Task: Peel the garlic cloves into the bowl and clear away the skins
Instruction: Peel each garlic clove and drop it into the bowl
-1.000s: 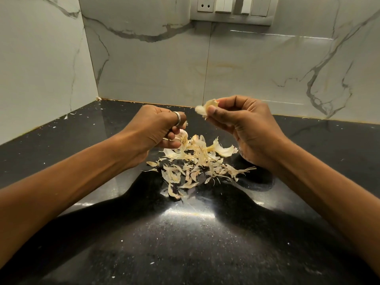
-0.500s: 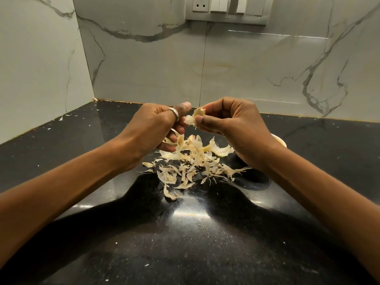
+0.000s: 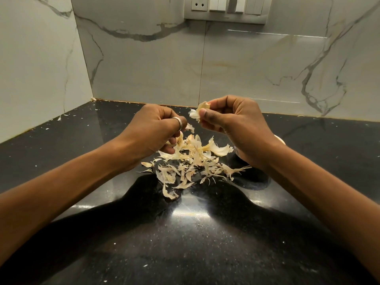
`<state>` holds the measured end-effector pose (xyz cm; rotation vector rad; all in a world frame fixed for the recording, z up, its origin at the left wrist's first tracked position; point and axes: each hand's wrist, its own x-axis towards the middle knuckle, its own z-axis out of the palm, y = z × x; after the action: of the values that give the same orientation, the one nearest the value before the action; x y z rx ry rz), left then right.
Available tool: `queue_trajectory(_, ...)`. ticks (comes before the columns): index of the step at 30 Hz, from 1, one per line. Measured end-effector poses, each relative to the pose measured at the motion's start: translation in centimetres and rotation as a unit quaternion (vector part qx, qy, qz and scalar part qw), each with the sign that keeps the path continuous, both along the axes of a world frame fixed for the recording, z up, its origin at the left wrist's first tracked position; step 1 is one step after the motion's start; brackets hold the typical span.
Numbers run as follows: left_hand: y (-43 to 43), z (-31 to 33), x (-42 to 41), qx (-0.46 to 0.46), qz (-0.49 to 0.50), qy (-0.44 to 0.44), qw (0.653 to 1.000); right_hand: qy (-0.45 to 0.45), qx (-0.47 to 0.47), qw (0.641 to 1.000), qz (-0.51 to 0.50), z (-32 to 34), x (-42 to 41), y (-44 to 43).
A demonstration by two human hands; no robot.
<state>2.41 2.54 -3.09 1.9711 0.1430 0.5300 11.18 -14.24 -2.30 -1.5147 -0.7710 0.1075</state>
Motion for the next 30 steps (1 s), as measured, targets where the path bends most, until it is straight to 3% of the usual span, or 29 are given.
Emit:
queue_trajectory(8,-0.3,0.3,-0.2,-0.035,-0.029,-0.002,0.999,-0.059,-0.047,0.997,-0.013,-0.2,0.0,0.1)
queue_trajectory(14,-0.3,0.0,-0.2,-0.012,-0.047,0.007,0.999,-0.087,-0.066,0.994,-0.013,-0.4,-0.1,0.2)
queue_trajectory(25,0.0,-0.4,0.1,0.024,-0.058,0.023,0.998,-0.096,-0.062,0.993,-0.027,-0.6,0.0,0.3)
queue_trajectory(30,0.1,-0.7,0.3,0.041,-0.039,0.026,0.998,-0.056,-0.017,0.997,-0.050,0.0,0.9,-0.4)
